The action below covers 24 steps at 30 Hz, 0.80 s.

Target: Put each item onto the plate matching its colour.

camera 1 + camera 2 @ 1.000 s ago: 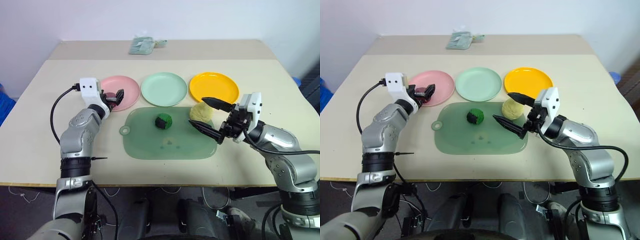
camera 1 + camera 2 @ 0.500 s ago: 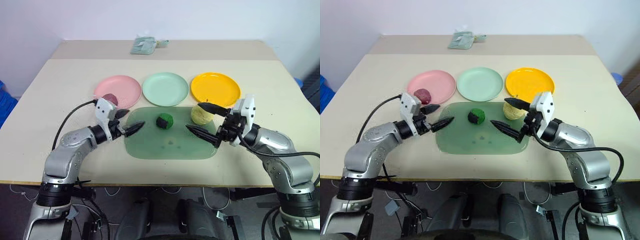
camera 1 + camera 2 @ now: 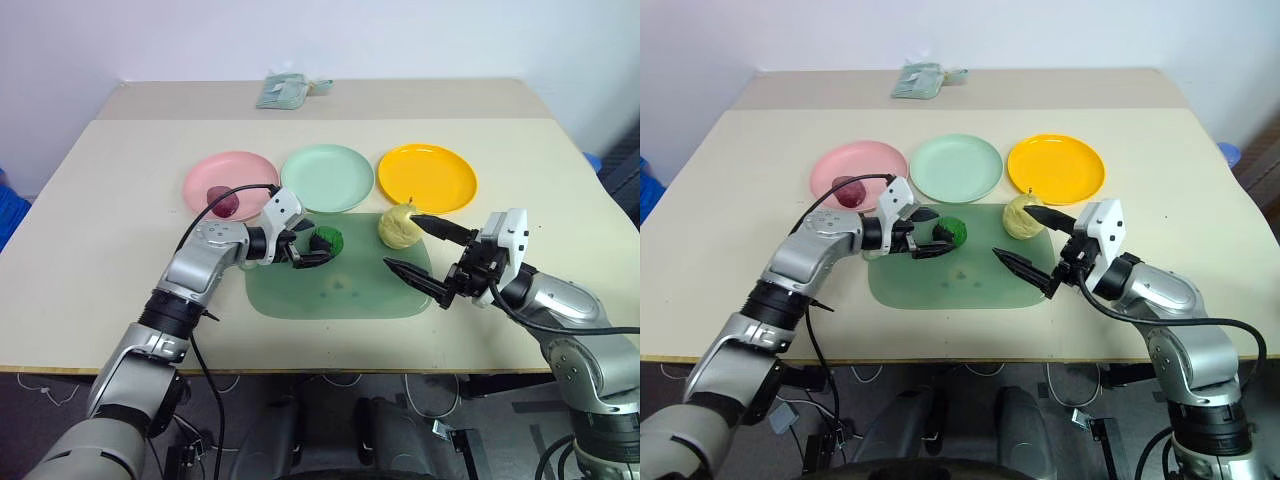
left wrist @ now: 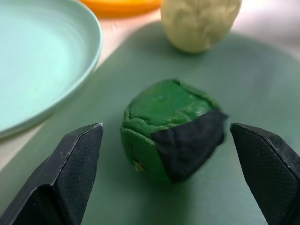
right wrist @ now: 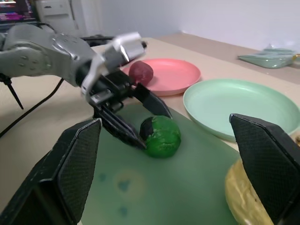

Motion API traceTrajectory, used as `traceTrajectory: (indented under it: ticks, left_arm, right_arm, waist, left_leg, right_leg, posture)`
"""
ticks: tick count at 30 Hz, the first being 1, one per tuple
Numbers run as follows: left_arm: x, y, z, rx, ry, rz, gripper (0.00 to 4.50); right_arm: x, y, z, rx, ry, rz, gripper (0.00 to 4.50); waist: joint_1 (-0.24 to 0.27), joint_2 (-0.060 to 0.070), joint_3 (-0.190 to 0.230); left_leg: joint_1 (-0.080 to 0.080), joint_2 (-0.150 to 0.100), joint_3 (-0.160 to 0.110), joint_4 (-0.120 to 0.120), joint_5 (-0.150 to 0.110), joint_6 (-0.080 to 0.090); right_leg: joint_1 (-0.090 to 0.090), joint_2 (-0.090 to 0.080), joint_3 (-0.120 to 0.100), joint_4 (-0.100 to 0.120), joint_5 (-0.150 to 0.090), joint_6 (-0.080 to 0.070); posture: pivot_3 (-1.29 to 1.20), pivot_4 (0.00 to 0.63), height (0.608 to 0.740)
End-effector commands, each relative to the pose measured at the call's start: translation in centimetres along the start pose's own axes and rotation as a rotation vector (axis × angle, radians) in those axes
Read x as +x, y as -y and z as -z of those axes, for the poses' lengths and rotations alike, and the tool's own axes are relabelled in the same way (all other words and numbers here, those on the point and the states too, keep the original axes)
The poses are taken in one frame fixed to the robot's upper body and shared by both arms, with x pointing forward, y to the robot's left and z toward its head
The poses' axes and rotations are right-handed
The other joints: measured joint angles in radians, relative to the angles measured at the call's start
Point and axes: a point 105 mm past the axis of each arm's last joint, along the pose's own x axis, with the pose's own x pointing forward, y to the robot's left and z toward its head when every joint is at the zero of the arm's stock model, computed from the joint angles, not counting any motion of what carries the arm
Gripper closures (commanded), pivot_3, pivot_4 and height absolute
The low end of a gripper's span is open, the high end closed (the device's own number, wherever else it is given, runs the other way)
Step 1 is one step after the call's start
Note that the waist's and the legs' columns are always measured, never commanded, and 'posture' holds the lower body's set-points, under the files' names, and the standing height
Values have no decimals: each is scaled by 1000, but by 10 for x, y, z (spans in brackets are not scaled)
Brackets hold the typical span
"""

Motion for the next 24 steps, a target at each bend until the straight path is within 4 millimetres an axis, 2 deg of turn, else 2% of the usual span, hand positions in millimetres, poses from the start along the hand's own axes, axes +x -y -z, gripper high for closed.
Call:
traceTrajectory:
  ticks: [1,3,5,9,13,16,20,24]
  left_arm:
    - [6,0,-13,42,26,30,1374]
    - [7,-3,-19,40,52,15,2274]
    - [7,-8,-24,39,69,-16,2784]
    - [5,-37,-54,-48,206,-181,2857]
    - [0,-77,-86,-182,320,-396,2857]
    - [-1,-102,-97,-246,338,-548,2857]
    - [5,-111,-98,-283,330,-618,2857]
    - [15,-106,-90,-295,301,-599,1086]
  right_arm:
    - [-5,-4,-14,-46,37,18,0]
    - [-8,-4,-14,-48,35,32,0]
    - [-10,-5,-14,-49,33,43,0]
    - [-12,-6,-14,-52,32,63,0]
    - [-11,-6,-14,-61,34,75,0]
    - [-9,-4,-14,-70,38,84,0]
    - [-6,-2,-13,-77,37,91,0]
    - [-2,4,-8,-84,26,104,0]
  waist:
    - [0,0,0]
    - [0,0,0]
    - [1,0,0]
    - [3,-2,1]
    - [3,-3,2]
    - [2,-4,2]
    - [0,-4,3]
    - [0,-6,3]
  left_leg:
    - [0,0,0,0,0,0]
    - [0,0,0,1,0,0]
    - [0,0,0,1,0,0]
    - [0,0,-1,2,0,0]
    - [-1,0,-1,4,0,0]
    - [-1,0,-1,6,-1,1]
    - [-1,0,0,7,-1,2]
    - [-1,0,0,7,-1,2]
  right_leg:
    - [0,0,0,0,0,0]
    - [0,-1,0,0,0,0]
    - [1,-1,0,0,0,0]
    - [1,-1,0,0,0,0]
    - [1,1,-1,1,0,1]
    - [2,1,-2,1,1,3]
    - [3,1,-2,1,1,3]
    - [3,1,-2,1,1,4]
  posture:
    - [0,150,740]
    - [0,150,740]
    - [0,150,740]
    - [0,150,740]
    - [0,150,740]
    - [0,150,740]
    - [0,150,740]
    - [0,150,740]
